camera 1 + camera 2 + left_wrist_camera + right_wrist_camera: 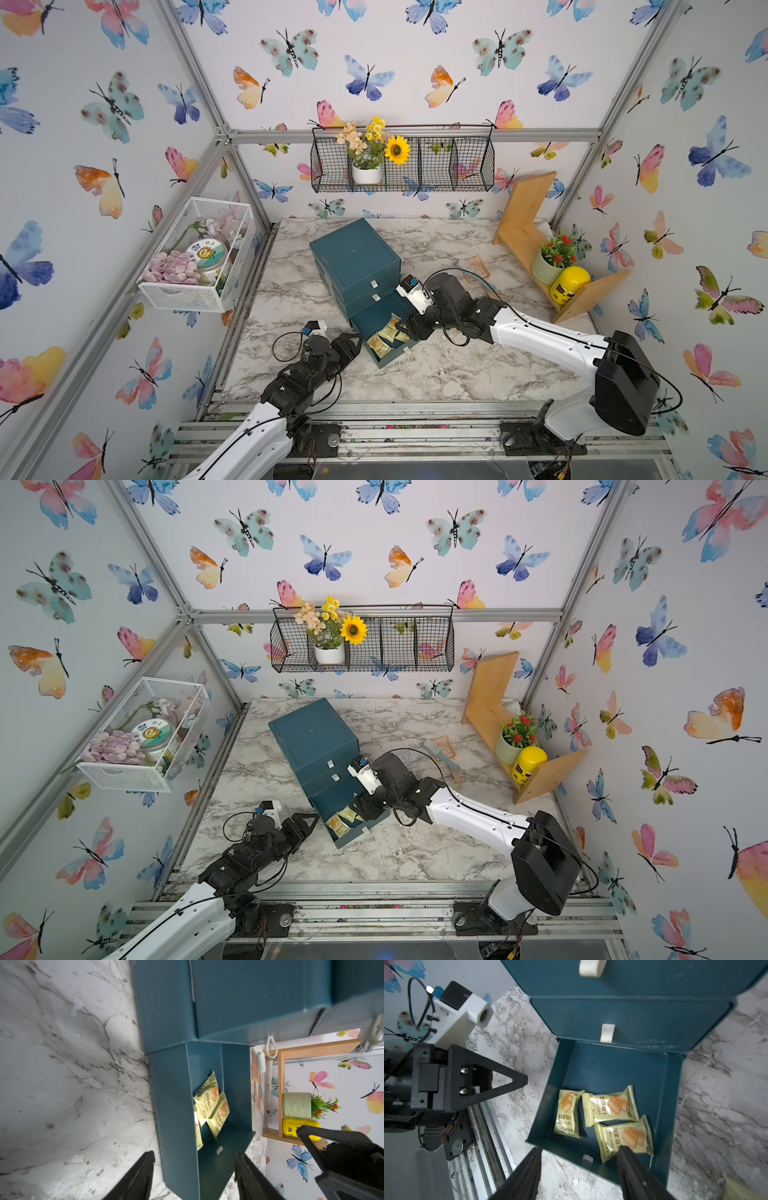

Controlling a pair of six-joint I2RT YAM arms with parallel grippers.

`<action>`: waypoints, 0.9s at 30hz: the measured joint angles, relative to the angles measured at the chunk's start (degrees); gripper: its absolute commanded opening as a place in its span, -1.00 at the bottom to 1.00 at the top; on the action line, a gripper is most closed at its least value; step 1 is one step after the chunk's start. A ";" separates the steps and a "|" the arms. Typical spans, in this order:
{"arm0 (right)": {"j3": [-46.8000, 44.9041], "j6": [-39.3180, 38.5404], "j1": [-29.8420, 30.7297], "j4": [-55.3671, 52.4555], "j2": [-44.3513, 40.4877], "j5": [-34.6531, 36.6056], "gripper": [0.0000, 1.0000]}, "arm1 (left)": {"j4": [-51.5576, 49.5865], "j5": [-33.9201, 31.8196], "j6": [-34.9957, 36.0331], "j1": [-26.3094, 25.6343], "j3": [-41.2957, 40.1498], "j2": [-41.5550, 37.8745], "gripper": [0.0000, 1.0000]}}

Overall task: Take the cookies out of the drawer
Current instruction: Adjust the cookie in the drawer.

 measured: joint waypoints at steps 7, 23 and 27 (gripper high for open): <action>-0.44 -12.15 0.74 4.50 0.81 -1.40 0.23 | 3.08 1.33 0.04 0.00 0.00 1.60 0.19; 5.99 -44.33 1.11 -0.87 10.03 -1.55 0.26 | 6.67 1.73 0.28 0.00 0.44 6.27 0.08; 9.75 -48.28 1.11 -3.04 13.20 -1.81 0.23 | 7.34 1.73 0.00 0.00 0.44 6.71 0.02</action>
